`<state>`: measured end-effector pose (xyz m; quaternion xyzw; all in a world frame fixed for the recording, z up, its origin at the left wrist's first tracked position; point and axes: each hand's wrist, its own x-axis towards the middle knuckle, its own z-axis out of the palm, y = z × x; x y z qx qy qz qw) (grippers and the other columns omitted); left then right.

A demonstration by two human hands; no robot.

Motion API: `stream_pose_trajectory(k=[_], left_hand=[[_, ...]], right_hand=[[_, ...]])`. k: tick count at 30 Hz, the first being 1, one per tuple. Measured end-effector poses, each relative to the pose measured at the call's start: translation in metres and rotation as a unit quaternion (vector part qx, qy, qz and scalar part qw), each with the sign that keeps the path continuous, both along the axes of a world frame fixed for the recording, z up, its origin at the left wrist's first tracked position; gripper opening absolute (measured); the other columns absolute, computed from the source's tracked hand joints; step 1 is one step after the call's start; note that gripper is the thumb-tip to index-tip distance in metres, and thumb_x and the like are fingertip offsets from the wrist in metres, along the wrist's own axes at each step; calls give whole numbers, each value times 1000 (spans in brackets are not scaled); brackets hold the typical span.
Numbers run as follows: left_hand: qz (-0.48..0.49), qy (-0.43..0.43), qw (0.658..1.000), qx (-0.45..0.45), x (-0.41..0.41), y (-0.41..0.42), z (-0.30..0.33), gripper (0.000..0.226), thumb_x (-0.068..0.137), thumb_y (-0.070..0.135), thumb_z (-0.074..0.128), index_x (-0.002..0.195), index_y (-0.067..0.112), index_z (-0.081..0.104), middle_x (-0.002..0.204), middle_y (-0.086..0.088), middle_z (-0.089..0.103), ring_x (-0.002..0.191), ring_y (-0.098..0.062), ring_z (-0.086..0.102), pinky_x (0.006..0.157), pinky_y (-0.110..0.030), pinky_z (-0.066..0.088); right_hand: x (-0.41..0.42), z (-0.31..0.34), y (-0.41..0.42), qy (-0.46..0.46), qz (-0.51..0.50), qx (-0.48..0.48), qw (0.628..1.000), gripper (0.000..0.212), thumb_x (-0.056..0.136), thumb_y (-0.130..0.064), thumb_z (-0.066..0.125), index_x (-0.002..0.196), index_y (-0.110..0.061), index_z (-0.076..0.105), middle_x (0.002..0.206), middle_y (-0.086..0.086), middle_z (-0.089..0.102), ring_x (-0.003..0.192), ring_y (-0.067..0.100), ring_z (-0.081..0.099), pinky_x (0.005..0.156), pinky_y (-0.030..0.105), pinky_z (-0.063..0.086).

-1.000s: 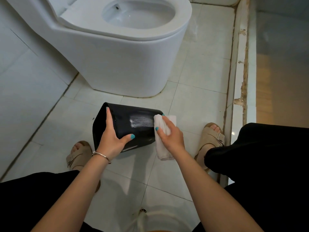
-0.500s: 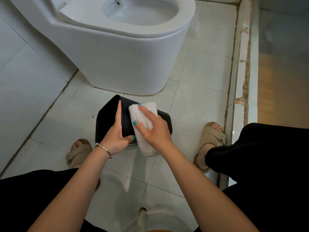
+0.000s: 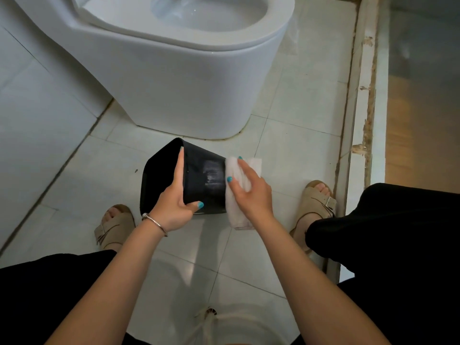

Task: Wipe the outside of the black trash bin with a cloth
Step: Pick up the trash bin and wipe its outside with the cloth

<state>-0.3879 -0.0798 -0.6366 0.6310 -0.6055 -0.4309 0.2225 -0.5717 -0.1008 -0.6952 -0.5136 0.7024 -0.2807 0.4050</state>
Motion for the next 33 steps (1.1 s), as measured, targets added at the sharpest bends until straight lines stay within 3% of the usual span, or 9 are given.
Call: stream_pose_trajectory(k=[6,10,14,17,19,21,25,29,33], left_hand=[[-5,9,1000,9,10,0,-4,117,79,-4,67,145,45,-16,130,9,44,111,-21,57,95,-43,49],[-3,20,1000,13,17,1,-2,117,80,-3,68,145,48,-15,147,14,26,123,-8,42,100,-28,40],[-15,22,1000,14,6,1,1,116,82,-1,67,143,52,-16,145,18,21,122,-7,39,101,-29,39],[-25,-11,1000,7,2,0,2,117,82,2,68,140,55,-19,151,10,22,116,-13,47,98,-31,42],[-21,-15,1000,7,4,-2,2,119,82,1,68,139,57,-20,154,6,21,123,-18,46,102,-36,42],[-22,-23,999,8,7,-3,1,120,81,1,69,139,57,-20,153,4,25,125,-22,48,104,-41,42],[-32,-33,999,5,9,-4,-2,120,79,1,67,137,59,-21,137,-4,46,105,-24,60,93,-45,50],[-34,-12,999,7,14,-1,-2,119,79,-1,68,139,57,-17,145,16,27,120,-11,47,101,-33,43],[-41,-6,999,13,10,3,1,118,81,2,68,139,56,-19,156,12,14,129,-8,34,109,-34,34]], right_hand=[[35,28,-1,-42,120,-84,988,53,85,-55,60,134,-58,39,116,-1,62,105,15,56,90,25,44],[18,13,0,-60,59,-49,995,53,86,-52,61,135,-56,41,127,-2,59,112,16,55,90,23,43],[-15,-6,-1,-36,-25,15,999,52,91,-47,58,140,-48,41,135,2,56,120,23,52,88,20,36],[-17,-8,-2,-16,-33,22,999,53,91,-48,56,141,-47,39,133,5,57,119,27,53,95,29,41],[-6,-1,0,-28,-27,8,999,54,90,-48,57,141,-47,39,133,5,56,120,26,52,98,32,43],[9,13,0,-50,-4,-21,999,54,90,-47,59,140,-46,41,134,3,56,120,22,52,95,24,40],[31,41,-3,-70,89,-90,989,53,89,-45,63,138,-46,44,130,-7,59,111,10,54,87,13,35],[25,31,-3,-88,65,-74,991,51,89,-45,63,137,-47,46,126,-8,60,109,9,54,86,11,35],[-4,5,-4,-65,-24,-7,998,51,90,-44,61,138,-47,45,133,-1,58,120,18,53,91,16,35]])
